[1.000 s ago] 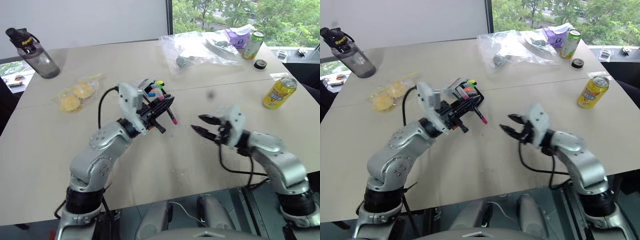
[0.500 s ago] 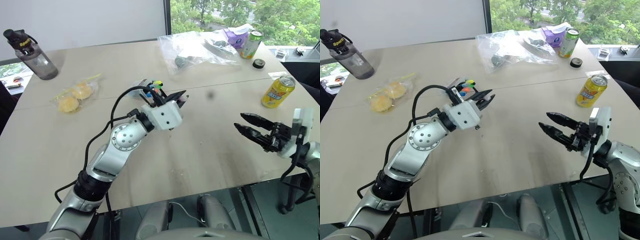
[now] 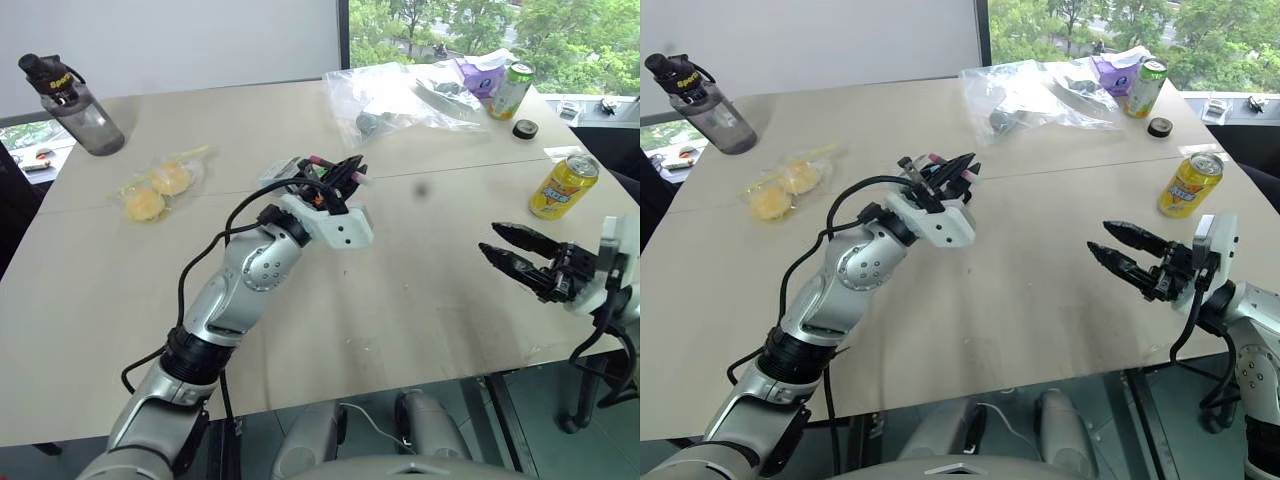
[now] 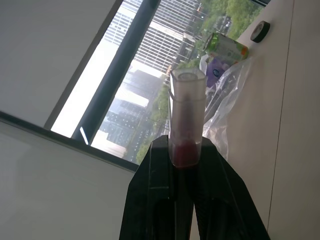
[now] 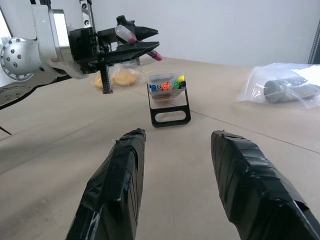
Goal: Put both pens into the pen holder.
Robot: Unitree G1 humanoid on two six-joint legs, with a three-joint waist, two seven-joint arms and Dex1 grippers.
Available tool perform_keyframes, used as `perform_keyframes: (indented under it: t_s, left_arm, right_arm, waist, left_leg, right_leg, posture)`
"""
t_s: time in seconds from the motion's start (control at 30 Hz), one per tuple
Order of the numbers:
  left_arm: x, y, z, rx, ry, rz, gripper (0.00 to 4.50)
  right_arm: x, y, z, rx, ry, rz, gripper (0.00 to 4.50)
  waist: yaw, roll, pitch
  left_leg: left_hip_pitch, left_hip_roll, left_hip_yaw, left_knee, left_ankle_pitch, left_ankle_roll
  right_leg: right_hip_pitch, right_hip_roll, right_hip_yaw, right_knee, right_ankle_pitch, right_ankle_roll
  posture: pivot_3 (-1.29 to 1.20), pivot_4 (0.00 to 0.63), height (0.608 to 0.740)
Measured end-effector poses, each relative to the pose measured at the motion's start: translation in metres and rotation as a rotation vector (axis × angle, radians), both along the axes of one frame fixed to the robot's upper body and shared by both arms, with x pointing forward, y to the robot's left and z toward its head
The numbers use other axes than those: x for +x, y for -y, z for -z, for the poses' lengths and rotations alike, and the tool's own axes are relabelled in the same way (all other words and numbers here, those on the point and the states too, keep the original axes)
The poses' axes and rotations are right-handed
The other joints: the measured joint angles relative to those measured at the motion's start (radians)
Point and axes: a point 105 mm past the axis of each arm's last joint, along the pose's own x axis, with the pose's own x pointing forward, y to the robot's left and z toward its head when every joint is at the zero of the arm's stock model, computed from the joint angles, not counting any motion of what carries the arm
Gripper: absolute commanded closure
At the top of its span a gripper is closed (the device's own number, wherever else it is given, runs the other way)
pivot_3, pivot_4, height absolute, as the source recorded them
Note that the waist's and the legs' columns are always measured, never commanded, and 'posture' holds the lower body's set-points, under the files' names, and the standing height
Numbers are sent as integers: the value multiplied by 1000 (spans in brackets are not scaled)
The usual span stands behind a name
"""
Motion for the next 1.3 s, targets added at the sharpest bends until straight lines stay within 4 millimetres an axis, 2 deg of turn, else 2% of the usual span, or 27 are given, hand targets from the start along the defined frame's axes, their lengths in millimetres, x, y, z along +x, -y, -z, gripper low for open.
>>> perform_keyframes:
  t_s: [0.23, 0.43, 0.77, 0.8, 0.87, 0.9, 0.93, 0.97, 1.07, 1.1, 1.3]
  left_arm:
    - [12, -10, 9, -68, -83, -54, 4500]
    - [21, -16, 27, -72, -153, -92, 4500]
    - [28, -24, 34, -73, -166, -117, 4500]
    - [30, -25, 35, -74, -169, -124, 3519]
    - [35, -28, 37, -71, -180, -134, 2696]
    - [36, -29, 38, -70, -183, -138, 2439]
    - [38, -31, 39, -67, -184, -144, 1843]
    - [39, -33, 39, -65, -184, -148, 1582]
    - [41, -37, 38, -61, -179, -158, 175]
    - [42, -38, 38, -62, -179, -161, 12]
    - [42, -40, 36, -64, -173, -166, 12]
  right_arm:
    - [3, 2, 2, -6, 4, 11, 2276]
    - [4, 2, 2, -10, 9, 16, 2276]
    - [4, 3, 0, -21, 30, 29, 2276]
    - [4, 3, 0, -23, 31, 30, 2214]
    - [4, 3, 0, -25, 36, 30, 2214]
    - [4, 3, 0, -27, 37, 30, 2214]
    - [4, 3, 0, -29, 38, 29, 2214]
    - [4, 2, 0, -31, 37, 28, 2214]
    - [4, 2, 0, -36, 37, 26, 2214]
    - [4, 2, 0, -36, 37, 25, 2214]
    - [5, 1, -1, -35, 40, 18, 2214]
  waist:
    - [0, 0, 0]
    - [1, 0, 0]
    - [1, 0, 0]
    - [1, 0, 0]
    - [0, 0, 0]
    - [0, 0, 0]
    - [0, 0, 0]
    - [0, 0, 0]
    - [0, 0, 0]
    - [0, 0, 0]
    - [0, 0, 0]
  left_leg:
    - [0, 0, 0, 1, 0, 0]
    - [0, 0, 0, 1, 0, 0]
    - [0, 0, 0, 2, 0, 0]
    - [0, 0, 0, 2, 0, 0]
    - [0, 0, 0, 2, 0, 0]
    - [0, 0, 0, 2, 0, 0]
    - [0, 0, 0, 2, 0, 0]
    - [0, 0, 0, 2, 0, 0]
    - [0, 0, 0, 2, 0, 0]
    - [0, 0, 0, 2, 0, 0]
    - [0, 0, 0, 2, 0, 0]
  right_leg:
    - [0, 0, 0, 0, 0, 0]
    - [0, 0, 0, 1, 0, 0]
    - [0, 0, 0, 2, 0, 0]
    - [0, 0, 0, 2, 0, 0]
    - [0, 0, 0, 2, 0, 0]
    - [0, 0, 0, 2, 0, 0]
    - [0, 0, 0, 2, 0, 0]
    - [0, 0, 0, 2, 0, 0]
    - [0, 0, 0, 2, 0, 0]
    - [0, 0, 0, 2, 0, 0]
    - [0, 0, 0, 2, 0, 0]
  posture:
    - [0, 150, 740]
    - [0, 150, 740]
    - [0, 150, 740]
    - [0, 150, 740]
    - [0, 150, 740]
    - [0, 150, 740]
    - [0, 150, 740]
    - [0, 150, 740]
    - [0, 150, 740]
    - [0, 150, 740]
    - [0, 150, 740]
